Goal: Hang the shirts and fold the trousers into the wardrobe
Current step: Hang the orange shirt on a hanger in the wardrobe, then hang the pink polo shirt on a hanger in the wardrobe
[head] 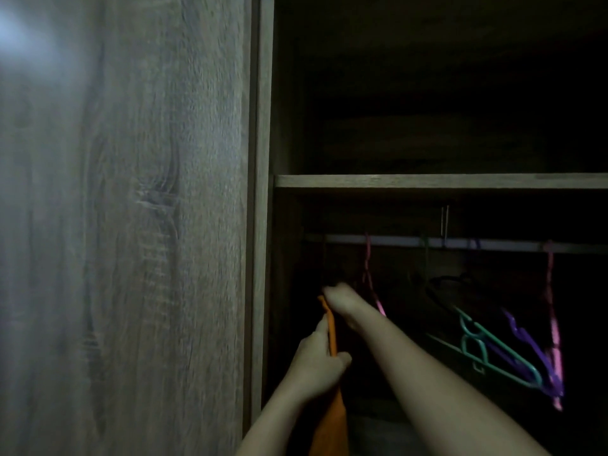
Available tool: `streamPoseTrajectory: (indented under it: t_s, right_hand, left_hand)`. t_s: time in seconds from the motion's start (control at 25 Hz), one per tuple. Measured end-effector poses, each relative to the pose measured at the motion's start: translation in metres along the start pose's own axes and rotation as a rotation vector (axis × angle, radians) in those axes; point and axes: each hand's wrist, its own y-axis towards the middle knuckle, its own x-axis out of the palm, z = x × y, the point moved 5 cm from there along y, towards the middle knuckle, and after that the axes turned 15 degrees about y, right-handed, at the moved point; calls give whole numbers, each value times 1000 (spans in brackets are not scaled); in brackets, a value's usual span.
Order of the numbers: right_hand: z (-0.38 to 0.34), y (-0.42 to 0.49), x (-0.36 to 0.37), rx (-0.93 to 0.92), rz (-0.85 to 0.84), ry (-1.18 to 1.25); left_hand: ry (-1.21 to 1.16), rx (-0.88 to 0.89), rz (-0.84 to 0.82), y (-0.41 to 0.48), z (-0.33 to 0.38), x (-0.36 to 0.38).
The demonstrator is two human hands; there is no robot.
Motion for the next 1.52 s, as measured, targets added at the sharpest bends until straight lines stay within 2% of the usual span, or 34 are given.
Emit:
streamPoseTrajectory:
  t_s: [0.12, 0.2, 0.28, 0.4, 0.52, 0.64, 0.92, 1.16, 1.28, 1.52]
  right_hand:
    - [-11, -8, -6, -90, 84, -84]
    - [-16, -17, -15, -175, 130, -13]
    - [-21, -39, -20, -287, 102, 84]
    - [-22, -85, -19, -440, 46, 97]
    - [7, -130, -9, -474, -53, 109]
    - [49, -172, 8, -487, -129, 107]
    - [119, -254, 114, -399, -387, 120]
    - [127, -305, 237, -431, -710, 6]
    - [128, -306, 292, -456, -746, -78]
    - [144, -303, 421, -413, -771, -228]
  left_hand:
    - [109, 18, 76, 0, -1, -1]
    - [196, 15, 187, -9, 1, 1]
    - [243, 43, 304, -28, 8, 8]
    - [297, 51, 467, -62, 12, 25]
    - [306, -42, 595, -105, 3, 40]
    - [261, -163, 587, -159, -21, 62]
    - [423, -516, 584, -313, -99, 71]
    - [778, -732, 519, -440, -188, -5]
    - [953, -778, 367, -479, -235, -48]
    - [1054, -866, 163, -524, -339, -129]
